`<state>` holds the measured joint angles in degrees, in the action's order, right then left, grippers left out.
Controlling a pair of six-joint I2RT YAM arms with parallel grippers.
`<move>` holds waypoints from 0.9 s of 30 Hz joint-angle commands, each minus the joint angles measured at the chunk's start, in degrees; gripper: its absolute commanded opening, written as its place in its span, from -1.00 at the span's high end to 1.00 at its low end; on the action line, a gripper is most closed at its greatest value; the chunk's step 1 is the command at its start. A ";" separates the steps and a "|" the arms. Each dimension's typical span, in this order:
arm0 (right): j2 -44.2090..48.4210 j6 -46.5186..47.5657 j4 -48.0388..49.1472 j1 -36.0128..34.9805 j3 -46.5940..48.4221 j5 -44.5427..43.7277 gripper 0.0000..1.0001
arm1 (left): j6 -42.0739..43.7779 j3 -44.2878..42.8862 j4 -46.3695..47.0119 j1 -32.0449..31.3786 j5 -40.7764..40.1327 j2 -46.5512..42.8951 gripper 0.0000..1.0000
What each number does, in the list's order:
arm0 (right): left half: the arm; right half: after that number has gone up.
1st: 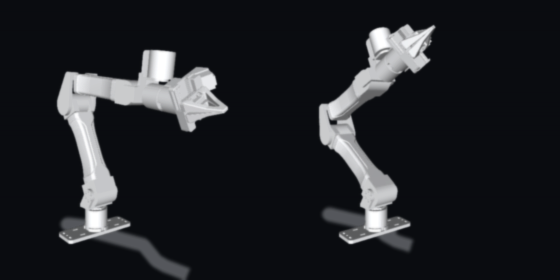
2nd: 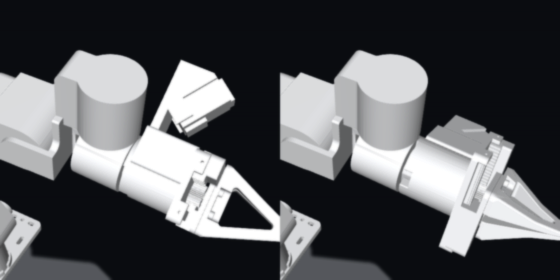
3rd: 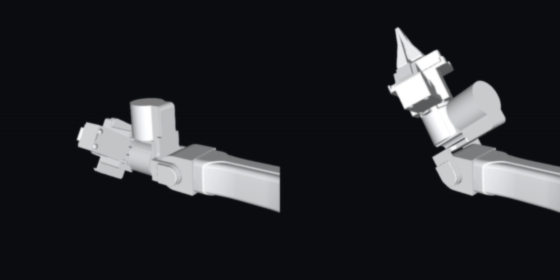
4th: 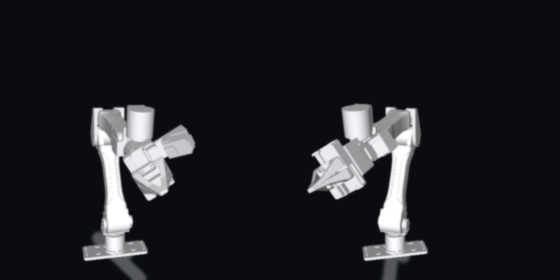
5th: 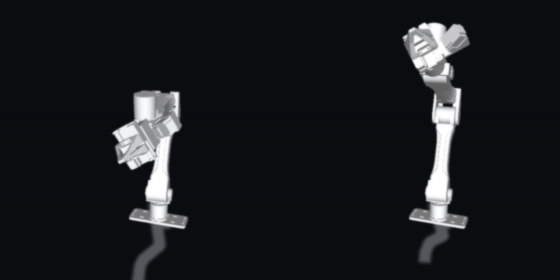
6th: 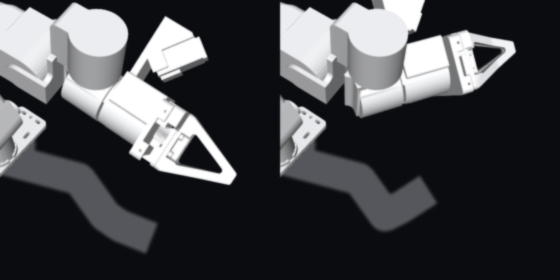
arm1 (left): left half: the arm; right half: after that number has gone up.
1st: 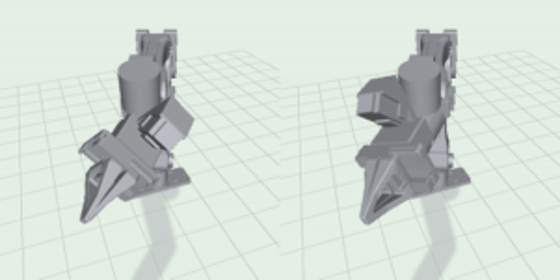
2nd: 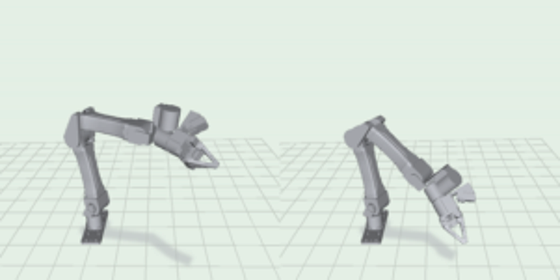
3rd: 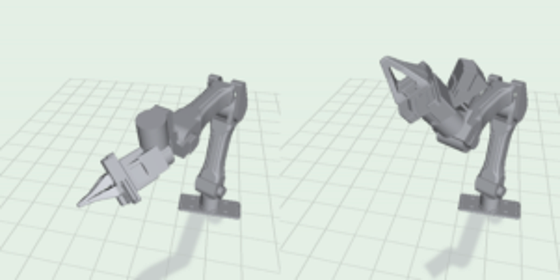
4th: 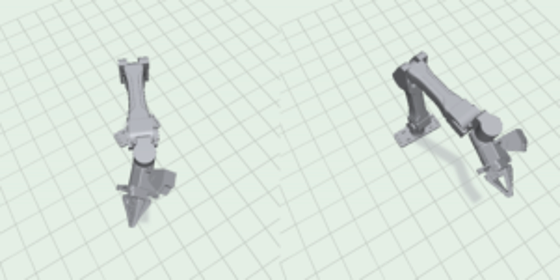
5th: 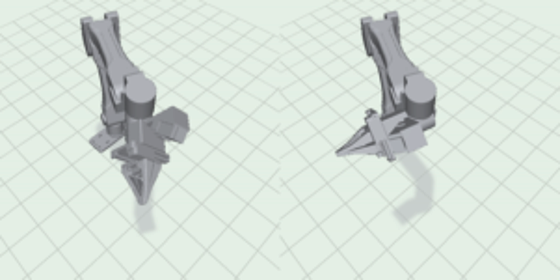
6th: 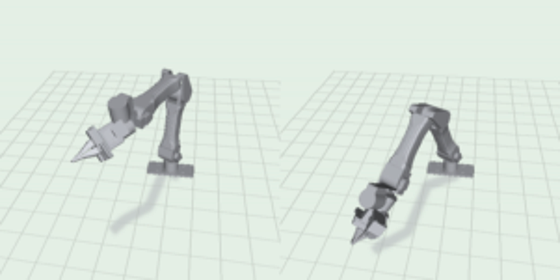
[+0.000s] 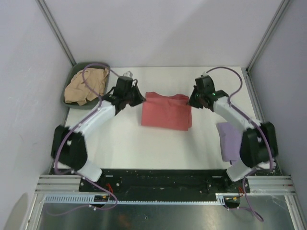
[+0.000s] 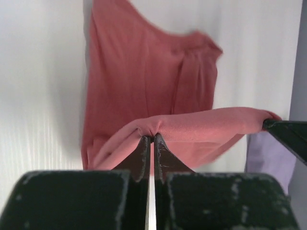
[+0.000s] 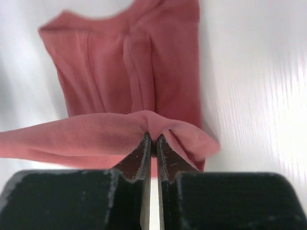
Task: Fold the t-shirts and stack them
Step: Fold the long partially folded tshirt into a neat square
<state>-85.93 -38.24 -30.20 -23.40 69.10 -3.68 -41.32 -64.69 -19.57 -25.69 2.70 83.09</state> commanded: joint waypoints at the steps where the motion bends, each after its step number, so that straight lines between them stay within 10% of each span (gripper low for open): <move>1: -14.55 4.98 13.42 5.76 8.63 5.50 1.00 | 3.57 -10.90 9.04 3.95 0.00 15.87 1.00; 14: -46.28 2.46 9.64 10.04 38.03 9.96 1.00 | 5.64 -36.00 15.75 7.13 7.86 46.99 1.00; 27: -29.63 -1.69 12.84 9.32 7.85 7.63 1.00 | 0.47 -8.06 20.80 5.80 6.77 28.71 1.00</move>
<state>-122.19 -38.39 -14.39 -13.08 86.11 5.69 -39.31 -80.95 -1.13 -18.74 9.82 122.15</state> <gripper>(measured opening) 0.084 0.011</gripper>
